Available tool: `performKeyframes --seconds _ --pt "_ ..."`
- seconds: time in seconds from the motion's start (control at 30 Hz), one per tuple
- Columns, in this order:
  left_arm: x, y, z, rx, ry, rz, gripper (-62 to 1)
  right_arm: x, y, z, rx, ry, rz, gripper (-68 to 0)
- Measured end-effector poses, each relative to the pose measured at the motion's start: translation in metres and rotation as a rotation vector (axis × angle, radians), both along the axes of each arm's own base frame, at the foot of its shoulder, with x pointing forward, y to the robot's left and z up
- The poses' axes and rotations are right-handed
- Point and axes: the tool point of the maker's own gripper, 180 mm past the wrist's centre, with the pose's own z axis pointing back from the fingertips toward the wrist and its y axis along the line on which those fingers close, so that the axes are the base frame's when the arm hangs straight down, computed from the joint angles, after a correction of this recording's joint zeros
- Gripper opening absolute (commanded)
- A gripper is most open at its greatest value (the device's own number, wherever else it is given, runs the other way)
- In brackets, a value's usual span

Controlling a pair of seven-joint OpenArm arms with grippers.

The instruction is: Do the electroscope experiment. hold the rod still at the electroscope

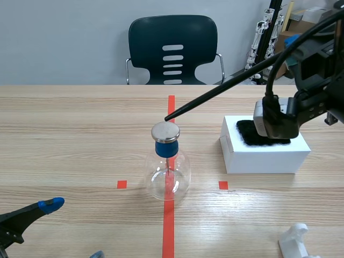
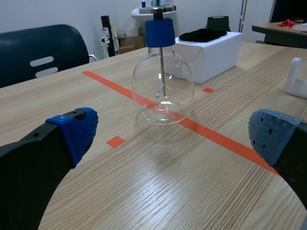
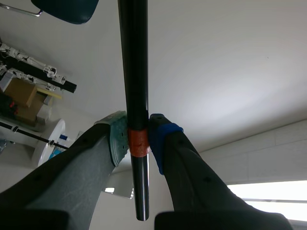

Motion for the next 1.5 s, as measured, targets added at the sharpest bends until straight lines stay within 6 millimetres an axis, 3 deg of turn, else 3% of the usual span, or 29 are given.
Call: performKeyframes --seconds 1.5 --pt "0.0000 0.0000 0.0000 0.000 0.000 0.000 1.4 -0.0017 0.0030 -0.0062 -0.003 0.023 0.002 -66.5"
